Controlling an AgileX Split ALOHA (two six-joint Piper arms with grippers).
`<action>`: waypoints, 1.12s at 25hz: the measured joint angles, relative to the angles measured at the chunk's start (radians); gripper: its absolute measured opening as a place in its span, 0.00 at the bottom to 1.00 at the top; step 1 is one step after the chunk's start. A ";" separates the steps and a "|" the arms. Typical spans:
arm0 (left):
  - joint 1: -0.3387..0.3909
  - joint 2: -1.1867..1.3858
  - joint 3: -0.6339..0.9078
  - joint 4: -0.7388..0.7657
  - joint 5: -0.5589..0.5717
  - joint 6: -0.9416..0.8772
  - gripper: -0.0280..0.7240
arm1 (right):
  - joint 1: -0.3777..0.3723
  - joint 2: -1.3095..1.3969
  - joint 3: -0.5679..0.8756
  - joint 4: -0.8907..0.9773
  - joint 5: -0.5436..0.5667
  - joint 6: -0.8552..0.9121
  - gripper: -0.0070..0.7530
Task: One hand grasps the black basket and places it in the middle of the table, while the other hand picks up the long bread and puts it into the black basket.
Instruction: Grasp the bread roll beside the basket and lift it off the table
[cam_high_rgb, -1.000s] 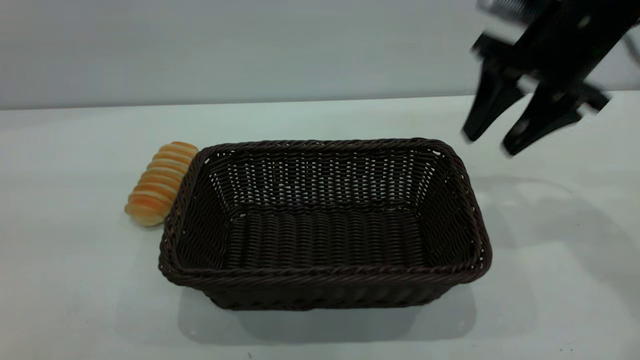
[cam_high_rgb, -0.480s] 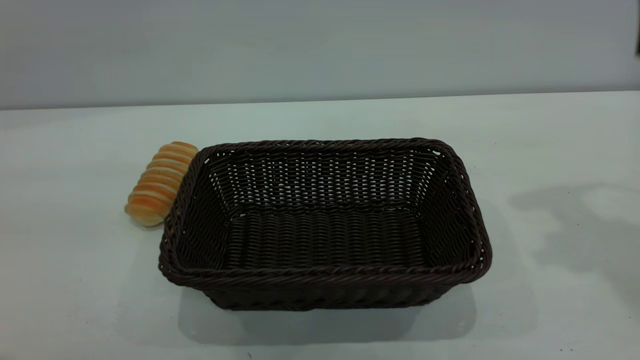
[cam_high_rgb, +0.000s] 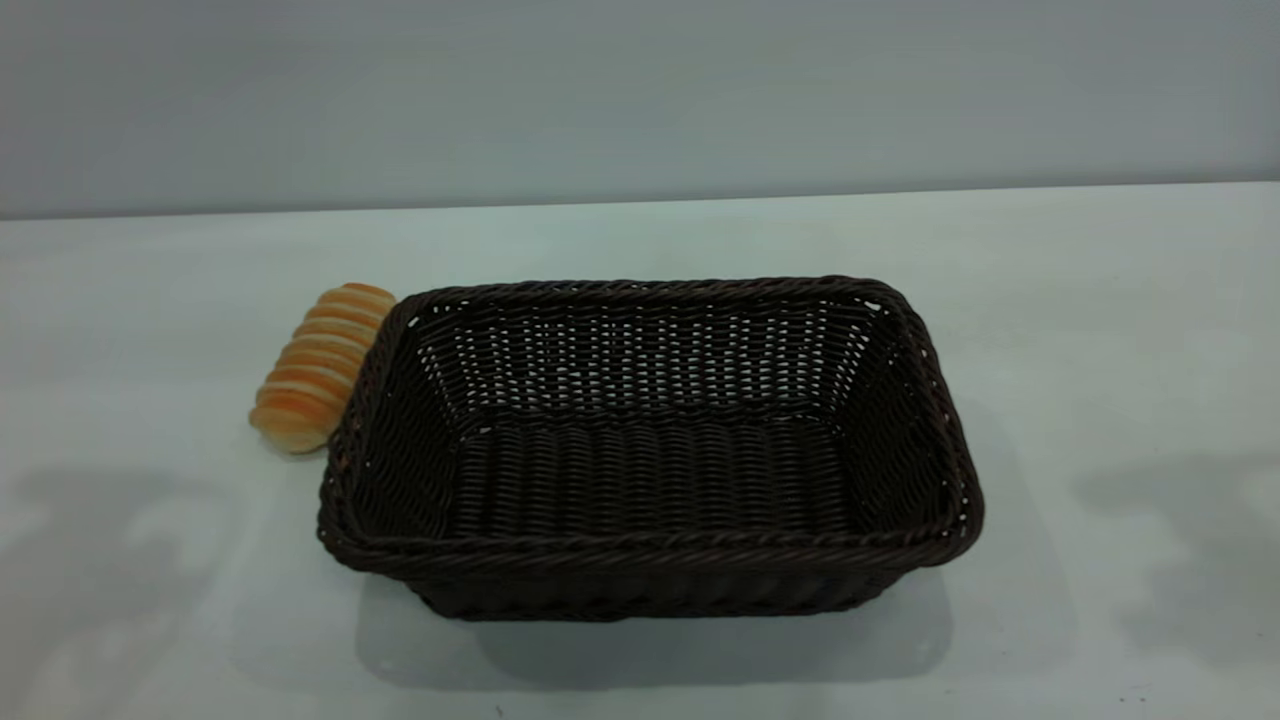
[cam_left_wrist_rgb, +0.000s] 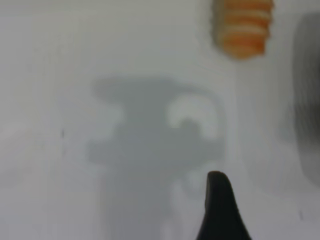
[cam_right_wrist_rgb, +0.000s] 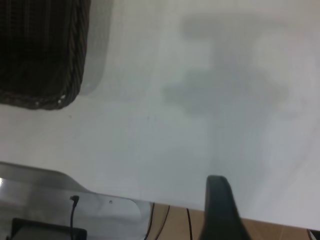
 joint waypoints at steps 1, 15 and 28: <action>0.000 0.064 -0.035 -0.004 -0.023 -0.006 0.72 | 0.000 -0.020 0.011 0.000 0.002 -0.001 0.67; 0.000 0.680 -0.428 -0.271 -0.184 0.159 0.72 | 0.000 -0.052 0.023 0.008 0.004 -0.001 0.67; 0.011 0.859 -0.495 -0.483 -0.165 0.398 0.52 | 0.000 -0.052 0.023 0.015 0.004 -0.002 0.67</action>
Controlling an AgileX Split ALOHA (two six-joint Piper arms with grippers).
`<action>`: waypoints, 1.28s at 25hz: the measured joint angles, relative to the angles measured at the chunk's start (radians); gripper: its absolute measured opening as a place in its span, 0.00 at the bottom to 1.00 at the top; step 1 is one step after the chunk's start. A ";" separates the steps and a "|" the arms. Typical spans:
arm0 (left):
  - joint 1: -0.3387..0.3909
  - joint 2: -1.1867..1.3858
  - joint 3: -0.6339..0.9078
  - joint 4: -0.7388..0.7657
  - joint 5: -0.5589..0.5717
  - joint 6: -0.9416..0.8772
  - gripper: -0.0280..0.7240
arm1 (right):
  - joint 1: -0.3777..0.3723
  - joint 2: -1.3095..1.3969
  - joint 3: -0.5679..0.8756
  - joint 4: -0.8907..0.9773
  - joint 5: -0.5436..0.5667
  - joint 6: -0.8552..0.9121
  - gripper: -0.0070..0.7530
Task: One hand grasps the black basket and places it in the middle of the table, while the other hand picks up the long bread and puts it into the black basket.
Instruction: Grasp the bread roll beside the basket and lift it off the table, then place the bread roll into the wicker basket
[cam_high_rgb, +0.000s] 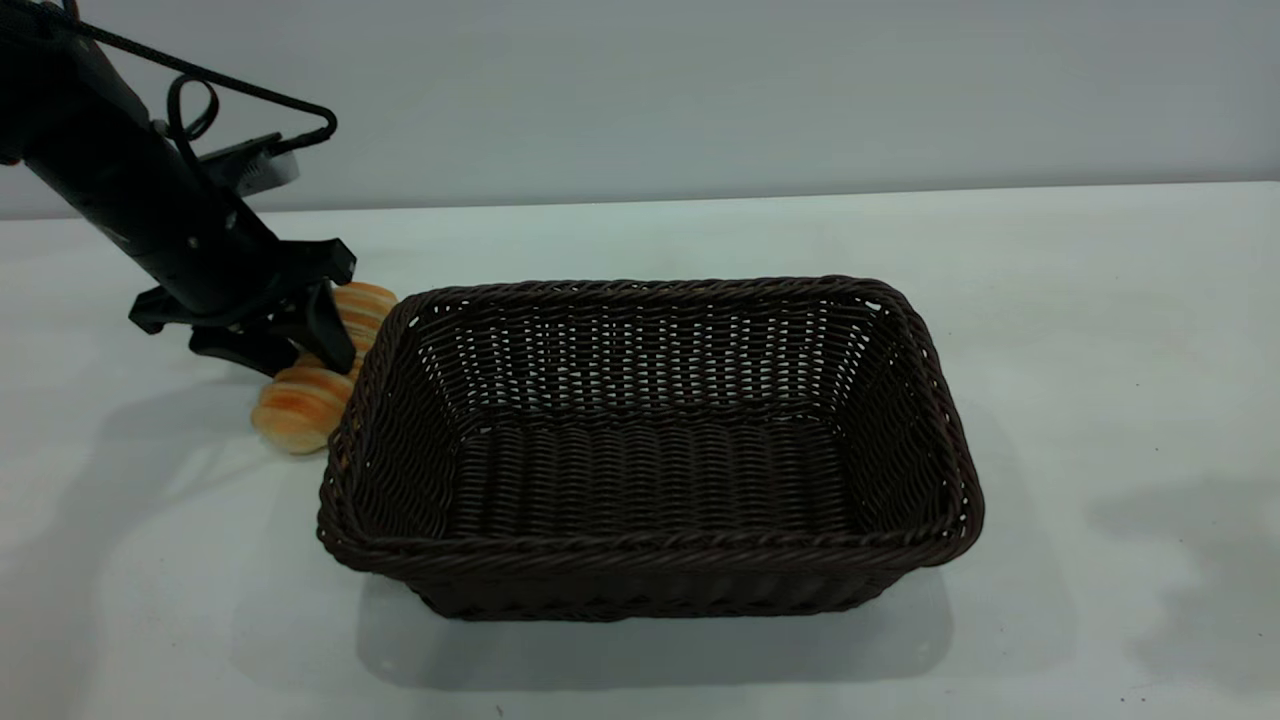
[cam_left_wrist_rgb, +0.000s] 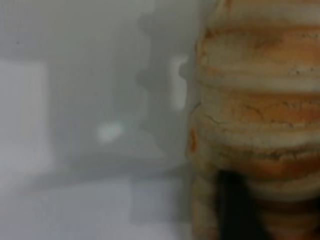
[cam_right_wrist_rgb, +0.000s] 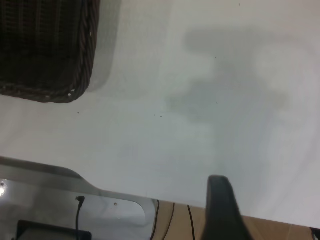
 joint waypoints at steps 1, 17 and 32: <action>0.003 -0.007 -0.006 0.005 0.017 -0.002 0.42 | 0.000 0.000 0.000 0.000 0.000 0.000 0.67; -0.139 -0.361 -0.129 -0.007 0.432 0.004 0.11 | 0.000 0.000 0.001 0.000 0.000 0.000 0.67; -0.412 -0.192 -0.129 -0.003 0.508 0.001 0.14 | 0.000 0.000 0.001 0.000 0.000 0.000 0.67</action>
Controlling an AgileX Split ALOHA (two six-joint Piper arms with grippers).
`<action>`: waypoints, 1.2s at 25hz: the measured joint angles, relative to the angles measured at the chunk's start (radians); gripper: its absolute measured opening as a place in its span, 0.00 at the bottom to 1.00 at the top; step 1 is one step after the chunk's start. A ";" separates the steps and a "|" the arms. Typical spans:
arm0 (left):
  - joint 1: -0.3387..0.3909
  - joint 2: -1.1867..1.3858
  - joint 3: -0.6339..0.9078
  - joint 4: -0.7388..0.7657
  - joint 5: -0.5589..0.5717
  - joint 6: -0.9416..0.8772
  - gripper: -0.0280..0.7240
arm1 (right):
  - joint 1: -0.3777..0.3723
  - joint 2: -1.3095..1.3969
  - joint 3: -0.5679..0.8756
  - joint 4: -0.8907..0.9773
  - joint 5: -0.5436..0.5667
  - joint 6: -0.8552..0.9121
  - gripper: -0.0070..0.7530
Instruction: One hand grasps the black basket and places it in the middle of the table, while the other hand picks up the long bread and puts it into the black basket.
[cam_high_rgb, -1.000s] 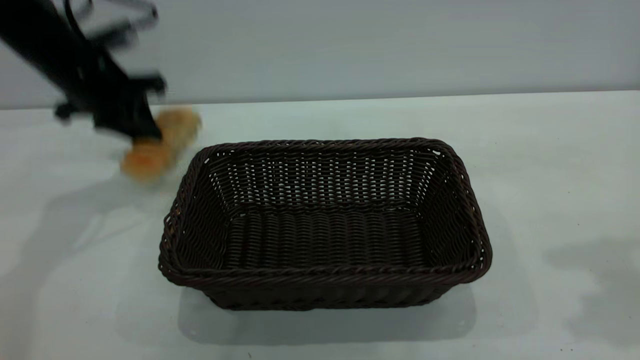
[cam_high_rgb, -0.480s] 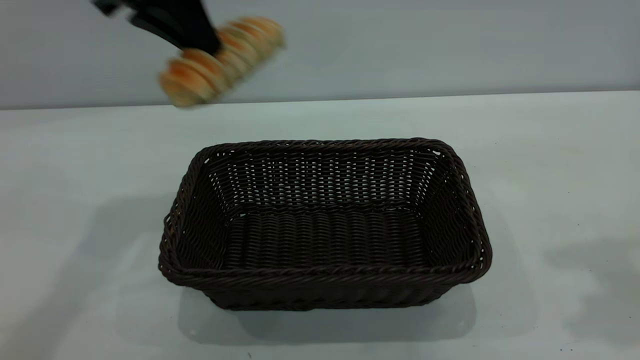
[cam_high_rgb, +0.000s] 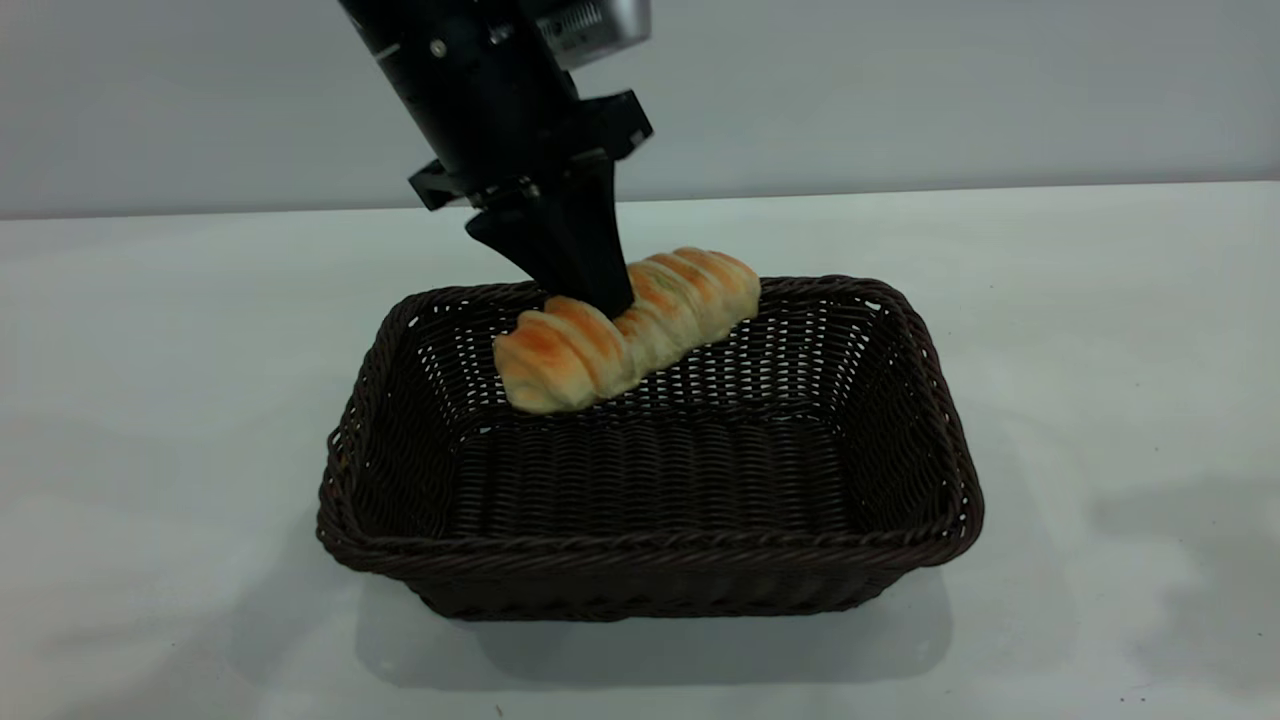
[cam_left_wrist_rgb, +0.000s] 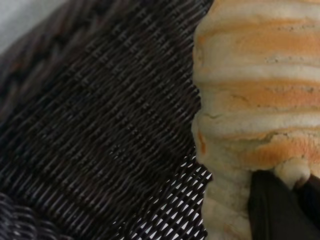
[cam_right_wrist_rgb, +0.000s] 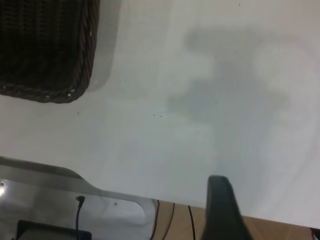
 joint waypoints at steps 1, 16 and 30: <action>0.000 0.000 0.000 0.000 0.000 0.000 0.16 | 0.000 0.000 0.000 0.000 0.000 0.000 0.67; 0.006 -0.036 -0.062 0.113 0.053 0.006 0.49 | 0.000 0.000 0.000 0.000 0.000 0.000 0.67; 0.027 -0.399 -0.250 0.666 0.164 -0.359 0.41 | 0.000 -0.074 0.001 0.000 0.000 0.000 0.67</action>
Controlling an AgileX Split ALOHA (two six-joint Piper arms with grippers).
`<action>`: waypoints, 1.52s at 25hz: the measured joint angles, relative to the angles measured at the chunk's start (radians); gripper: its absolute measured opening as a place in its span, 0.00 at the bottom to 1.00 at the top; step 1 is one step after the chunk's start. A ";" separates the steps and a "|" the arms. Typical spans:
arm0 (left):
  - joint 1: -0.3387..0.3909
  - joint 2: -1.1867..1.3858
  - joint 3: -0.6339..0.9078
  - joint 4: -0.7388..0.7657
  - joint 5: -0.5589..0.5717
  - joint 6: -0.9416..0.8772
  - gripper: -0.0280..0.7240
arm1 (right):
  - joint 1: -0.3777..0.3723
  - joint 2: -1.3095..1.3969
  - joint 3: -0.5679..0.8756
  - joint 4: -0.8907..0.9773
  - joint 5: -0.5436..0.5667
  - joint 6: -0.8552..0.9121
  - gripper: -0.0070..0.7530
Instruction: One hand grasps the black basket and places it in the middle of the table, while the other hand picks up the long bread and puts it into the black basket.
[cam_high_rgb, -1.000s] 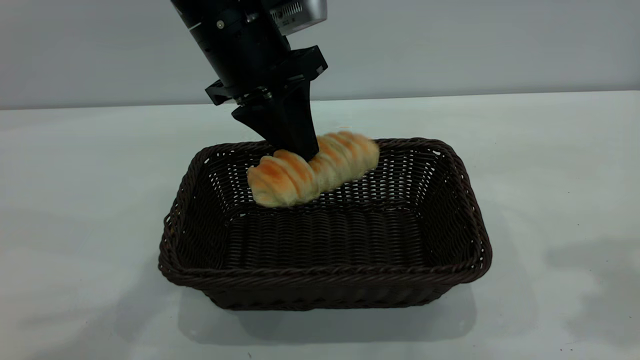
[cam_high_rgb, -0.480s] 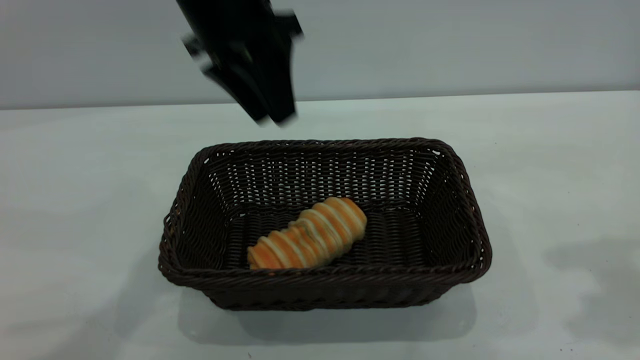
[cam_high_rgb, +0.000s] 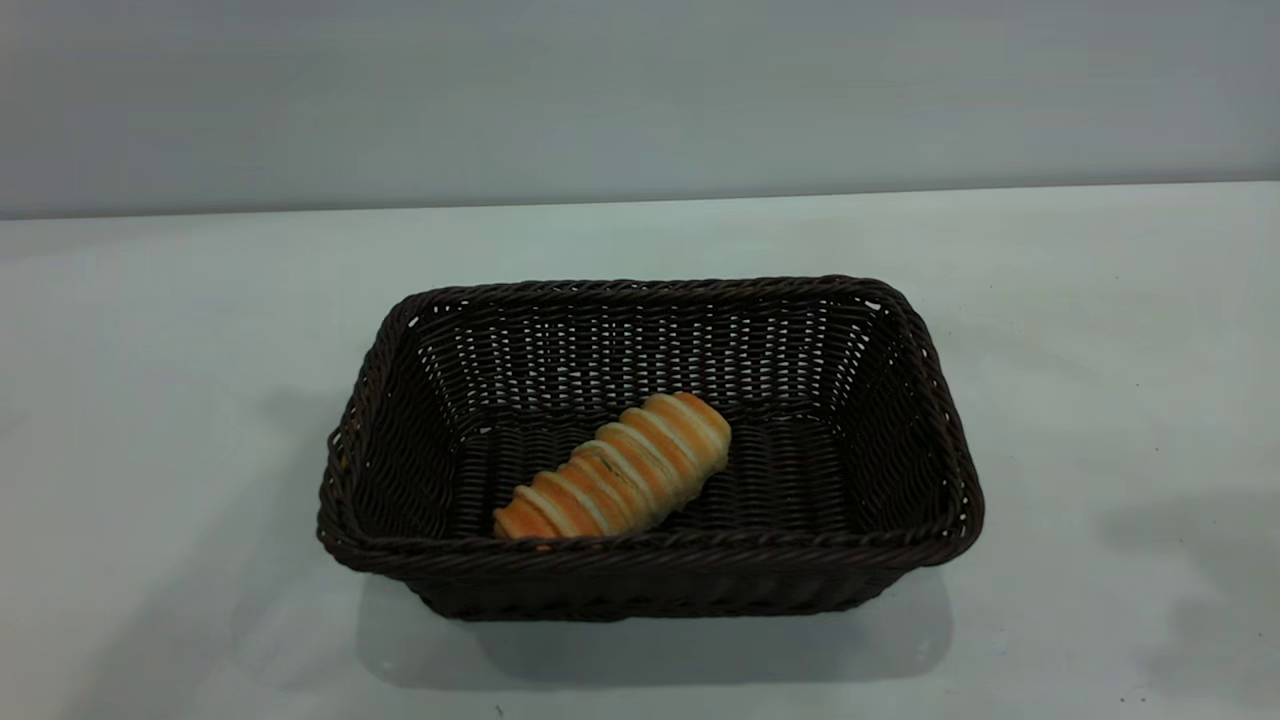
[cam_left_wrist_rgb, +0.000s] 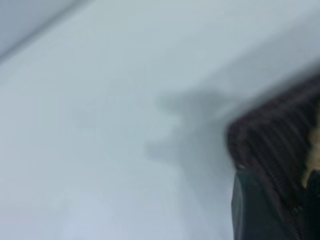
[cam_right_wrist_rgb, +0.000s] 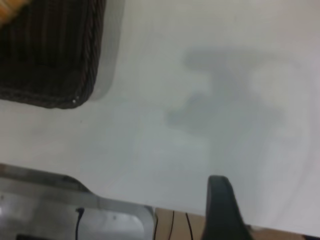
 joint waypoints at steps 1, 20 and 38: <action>0.000 -0.032 0.000 0.019 0.000 -0.025 0.40 | 0.000 -0.021 0.000 0.000 0.000 0.001 0.67; 0.000 -0.792 0.743 0.029 0.000 -0.082 0.39 | 0.000 -0.654 0.249 0.076 0.012 0.002 0.67; 0.000 -1.415 1.262 -0.001 -0.015 -0.090 0.39 | 0.000 -1.089 0.680 0.071 -0.071 -0.117 0.67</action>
